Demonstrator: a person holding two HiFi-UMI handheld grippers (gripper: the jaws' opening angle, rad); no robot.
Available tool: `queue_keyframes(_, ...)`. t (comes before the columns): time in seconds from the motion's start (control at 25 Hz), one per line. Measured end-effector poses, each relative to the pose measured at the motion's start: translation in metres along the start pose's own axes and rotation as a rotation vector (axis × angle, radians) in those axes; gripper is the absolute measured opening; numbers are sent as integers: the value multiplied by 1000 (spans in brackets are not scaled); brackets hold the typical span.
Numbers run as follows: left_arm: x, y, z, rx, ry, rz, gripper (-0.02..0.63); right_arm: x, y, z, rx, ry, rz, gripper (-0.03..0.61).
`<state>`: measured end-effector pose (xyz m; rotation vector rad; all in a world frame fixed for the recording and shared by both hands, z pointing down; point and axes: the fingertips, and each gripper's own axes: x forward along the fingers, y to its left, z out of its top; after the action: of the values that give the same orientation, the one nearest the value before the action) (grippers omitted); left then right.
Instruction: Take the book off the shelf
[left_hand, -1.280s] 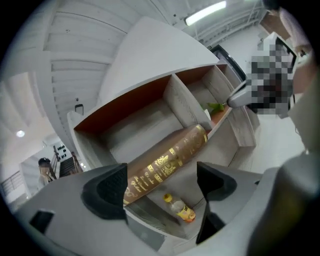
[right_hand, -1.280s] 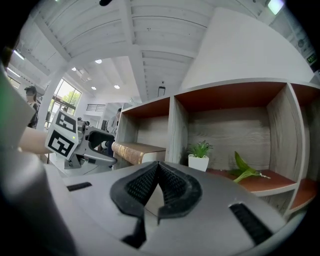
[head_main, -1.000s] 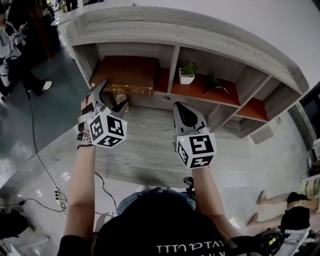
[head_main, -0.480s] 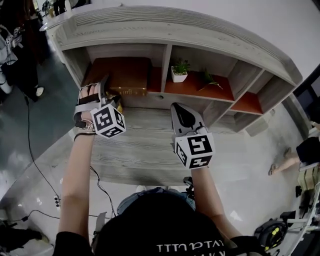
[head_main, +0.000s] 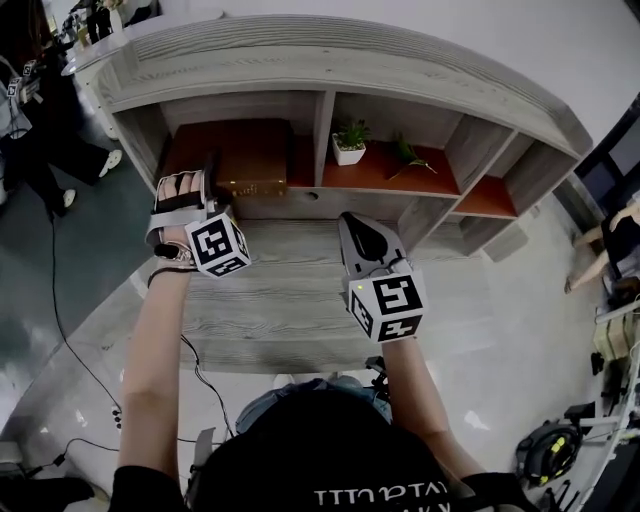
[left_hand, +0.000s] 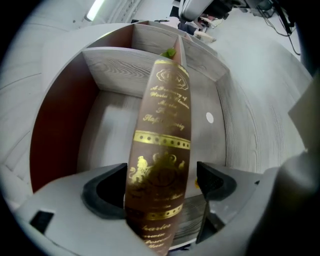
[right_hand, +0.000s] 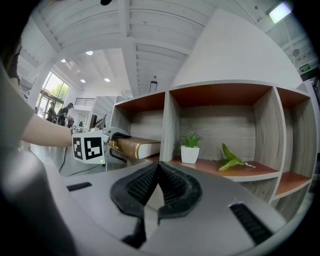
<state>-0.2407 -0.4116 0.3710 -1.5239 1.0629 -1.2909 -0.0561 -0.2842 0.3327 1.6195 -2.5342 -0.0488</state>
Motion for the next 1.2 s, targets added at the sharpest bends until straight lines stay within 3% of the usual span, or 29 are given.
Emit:
queue_keyframes(0.64,-25,2,2,32,-102,69,366,-18,37,-16,18,35,-51,14)
queue_keyframes(0.96,-47,0,3,24,-101,93,309,-31,45,-13,26,24,-44,14)
queue_keyframes(1.2,-59,-5,4,25,-99,89,305,-43,48,-13,31,16,-43,14)
